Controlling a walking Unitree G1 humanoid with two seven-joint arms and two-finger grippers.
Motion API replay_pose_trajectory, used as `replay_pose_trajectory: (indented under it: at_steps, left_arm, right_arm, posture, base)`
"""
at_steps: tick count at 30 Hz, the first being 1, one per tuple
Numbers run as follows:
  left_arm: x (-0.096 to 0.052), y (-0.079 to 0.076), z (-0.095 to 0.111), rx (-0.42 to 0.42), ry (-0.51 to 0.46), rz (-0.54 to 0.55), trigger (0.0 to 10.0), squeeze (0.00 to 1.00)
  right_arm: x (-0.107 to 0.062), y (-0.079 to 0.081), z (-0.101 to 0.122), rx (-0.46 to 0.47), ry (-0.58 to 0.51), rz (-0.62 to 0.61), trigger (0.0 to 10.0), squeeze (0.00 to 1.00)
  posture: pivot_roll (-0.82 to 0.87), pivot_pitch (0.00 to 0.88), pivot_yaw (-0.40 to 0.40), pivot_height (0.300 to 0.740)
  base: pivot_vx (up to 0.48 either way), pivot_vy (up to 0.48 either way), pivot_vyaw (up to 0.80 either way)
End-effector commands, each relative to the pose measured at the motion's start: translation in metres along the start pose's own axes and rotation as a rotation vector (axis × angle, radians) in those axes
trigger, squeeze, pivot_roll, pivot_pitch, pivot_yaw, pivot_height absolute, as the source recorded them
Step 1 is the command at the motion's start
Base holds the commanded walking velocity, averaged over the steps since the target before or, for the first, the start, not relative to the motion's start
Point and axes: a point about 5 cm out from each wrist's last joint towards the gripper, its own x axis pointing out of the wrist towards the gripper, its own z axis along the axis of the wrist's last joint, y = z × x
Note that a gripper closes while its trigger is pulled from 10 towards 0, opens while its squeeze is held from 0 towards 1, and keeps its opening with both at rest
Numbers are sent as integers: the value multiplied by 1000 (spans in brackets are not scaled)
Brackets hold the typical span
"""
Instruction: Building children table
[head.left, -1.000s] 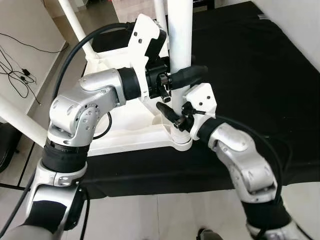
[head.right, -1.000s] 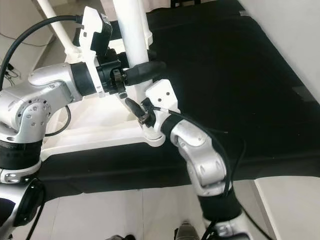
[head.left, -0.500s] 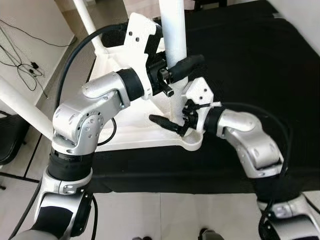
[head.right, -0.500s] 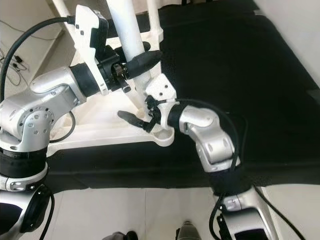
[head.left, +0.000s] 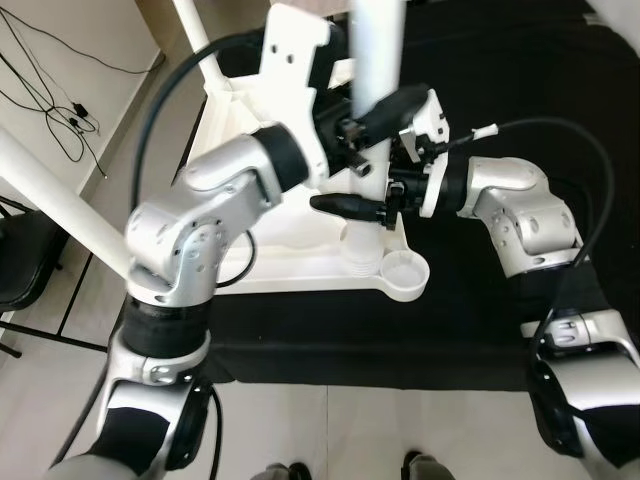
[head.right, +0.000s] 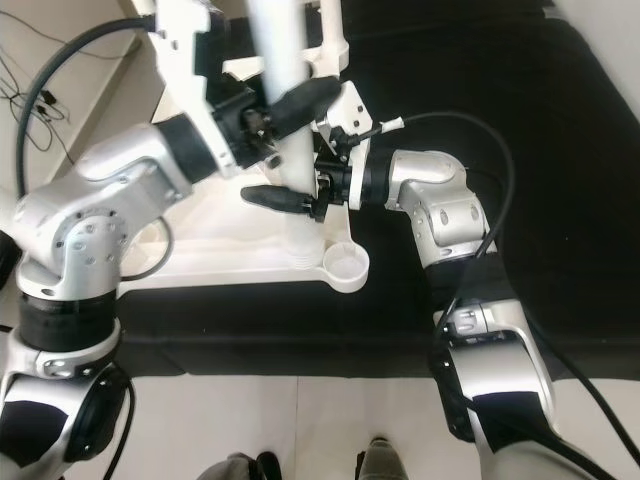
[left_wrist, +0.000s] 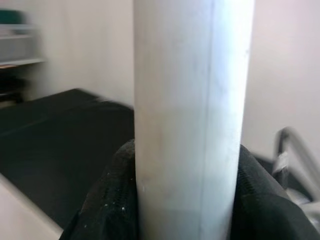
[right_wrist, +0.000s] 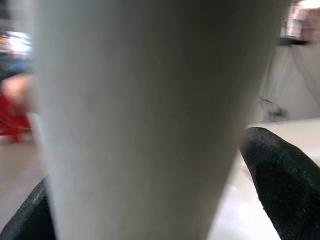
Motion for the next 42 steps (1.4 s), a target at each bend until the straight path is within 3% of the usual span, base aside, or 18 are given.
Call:
replay_pose_trajectory:
  at_steps: [1,2,6,7,9,10,24,25,26,27,28,30,31,36,38,39,42]
  left_arm:
    - [18,-41,19,-34,-72,-336,0,0]
    - [21,-44,23,-37,-68,-395,0,0]
    - [24,-47,25,-22,-47,-436,0,0]
    - [26,-50,24,1,-27,-462,0,0]
    - [26,-51,24,16,-15,-477,0,0]
    - [26,-53,22,29,-5,-488,0,0]
    - [28,-57,23,39,-26,-517,0,0]
    - [19,-45,23,42,-35,-495,0,0]
    - [7,-26,23,56,-41,-434,7529,39]
    - [7,-26,23,56,-41,-434,7529,39]
    - [-11,-4,22,55,-49,-360,10000,1000]
    - [-14,0,22,43,-52,-346,10000,1000]
    - [-18,7,26,41,-82,-279,10000,1000]
    - [-31,21,36,74,-133,-130,10000,1000]
    - [-47,33,48,118,-174,8,10000,1000]
    - [-47,33,48,118,-174,8,10000,1000]
    - [-60,45,63,170,-218,111,10000,1000]
  right_arm:
    - [31,15,-7,14,50,146,10000,0]
    - [35,19,-8,25,45,178,10000,0]
    - [38,21,-9,39,41,202,10000,0]
    - [38,24,-12,67,51,219,3412,0]
    - [38,25,-13,86,58,234,3412,0]
    - [38,26,-16,96,70,240,0,0]
    - [34,15,-8,175,-1,116,0,0]
    - [33,14,-7,172,-8,99,0,0]
    - [32,12,-7,158,-7,68,0,0]
    - [32,12,-7,158,-7,68,0,0]
    - [30,9,-6,139,-7,17,0,0]
    - [29,8,-6,136,-9,-1,0,0]
    - [23,1,-5,104,-2,-87,0,0]
    - [7,-11,-4,76,3,-235,0,0]
    - [-13,-24,-1,68,-10,-382,0,0]
    - [-13,-24,-1,68,-10,-382,0,0]
    - [-35,-37,3,58,-45,-547,0,0]
  posture:
    - [-45,189,134,740]
    - [-50,186,137,740]
    - [-56,181,138,740]
    - [-62,180,139,740]
    - [-62,180,139,740]
    - [-67,177,138,740]
    - [-89,162,136,740]
    - [-90,158,135,740]
    - [-89,158,135,740]
    - [-89,158,135,740]
    - [-90,159,135,740]
    - [-90,159,135,740]
    - [-90,164,135,740]
    - [-86,168,138,740]
    - [-81,168,134,740]
    - [-81,168,134,740]
    - [-79,163,132,740]
  base:
    - [0,0,0]
    - [0,0,0]
    - [0,0,0]
    - [0,0,0]
    - [0,0,0]
    - [0,0,0]
    - [0,0,0]
    - [0,0,0]
    - [0,0,0]
    - [0,0,0]
    - [0,0,0]
    - [0,0,0]
    - [0,0,0]
    - [0,0,0]
    - [0,0,0]
    - [0,0,0]
    - [0,0,0]
